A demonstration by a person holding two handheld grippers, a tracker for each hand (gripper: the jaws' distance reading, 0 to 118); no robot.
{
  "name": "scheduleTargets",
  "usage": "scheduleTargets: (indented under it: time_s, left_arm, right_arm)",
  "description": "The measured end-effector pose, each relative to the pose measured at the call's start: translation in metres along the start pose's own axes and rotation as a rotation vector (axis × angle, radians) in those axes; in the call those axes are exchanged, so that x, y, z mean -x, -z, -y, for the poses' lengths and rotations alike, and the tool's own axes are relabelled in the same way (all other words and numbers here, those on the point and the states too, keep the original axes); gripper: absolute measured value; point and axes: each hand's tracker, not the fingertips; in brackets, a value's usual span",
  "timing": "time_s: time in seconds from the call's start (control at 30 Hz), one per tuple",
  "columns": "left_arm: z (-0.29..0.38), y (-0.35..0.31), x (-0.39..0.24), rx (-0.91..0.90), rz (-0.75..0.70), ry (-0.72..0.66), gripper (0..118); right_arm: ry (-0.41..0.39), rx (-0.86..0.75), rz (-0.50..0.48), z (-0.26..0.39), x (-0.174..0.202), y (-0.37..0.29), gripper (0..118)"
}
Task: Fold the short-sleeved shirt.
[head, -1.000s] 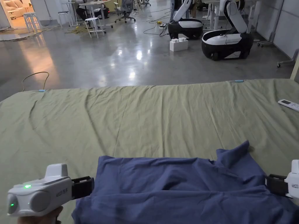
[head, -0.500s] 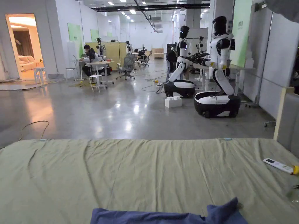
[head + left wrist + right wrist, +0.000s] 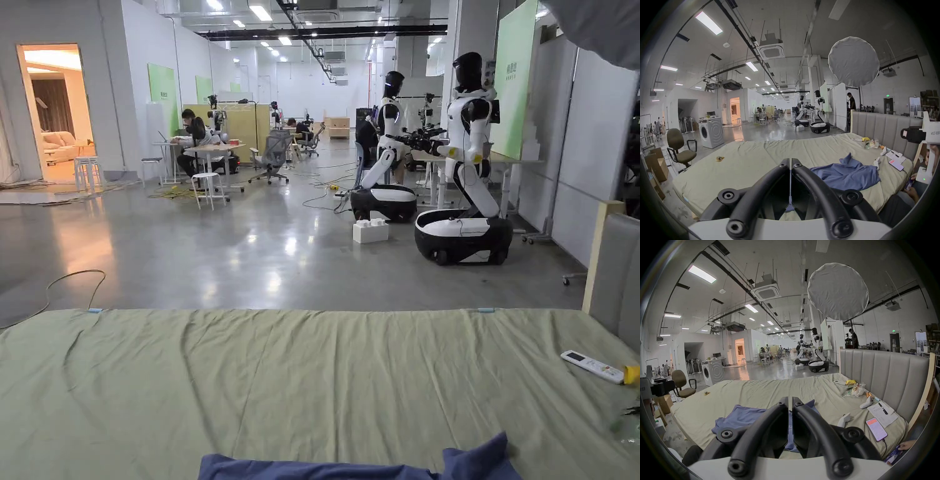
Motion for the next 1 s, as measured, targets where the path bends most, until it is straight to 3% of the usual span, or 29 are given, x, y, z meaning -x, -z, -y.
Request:
scheduleTargets:
  time_s: [0.27, 0.43, 0.47, 0.5, 0.53, 0.57, 0.6, 0.8, 0.93, 1.0]
  left_arm:
    - [0.003, 0.013, 0.008, 0.048, -0.007, -0.018, 1]
    - [0.04, 0.058, 0.036, 0.255, -0.017, -0.198, 6]
    - [0.049, 0.07, 0.042, 0.29, -0.014, -0.231, 17]
    - [0.055, 0.082, 0.047, 0.293, -0.018, -0.174, 36]
    - [0.067, 0.096, 0.052, 0.335, -0.004, -0.198, 68]
    - [0.082, 0.111, 0.054, 0.401, 0.008, -0.199, 86]
    - [0.097, 0.125, 0.056, 0.487, 0.022, -0.227, 93]
    - [0.168, 0.212, 0.065, 0.729, -0.01, -0.215, 91]
    - [0.188, 0.239, 0.069, 0.753, -0.124, -0.217, 71]
    - [0.2, 0.25, 0.072, 0.831, -0.084, -0.258, 65]
  right_arm:
    - [0.012, 0.055, -0.015, 0.01, 0.003, 0.006, 4]
    - [0.026, 0.089, -0.027, 0.018, 0.002, 0.012, 4]
    - [0.03, 0.097, -0.032, 0.02, 0.002, 0.013, 4]
    - [0.037, 0.106, -0.035, 0.023, 0.001, 0.013, 4]
    - [0.046, 0.114, -0.04, 0.028, -0.001, 0.014, 4]
    - [0.056, 0.124, -0.045, 0.032, -0.002, 0.015, 4]
    - [0.066, 0.137, -0.05, 0.035, -0.003, 0.016, 4]
    - [0.048, 0.189, -0.029, 0.044, -0.008, 0.013, 4]
    - [0.059, 0.206, 0.003, 0.047, -0.017, 0.008, 4]
    - [0.081, 0.222, 0.03, 0.05, -0.024, 0.007, 4]
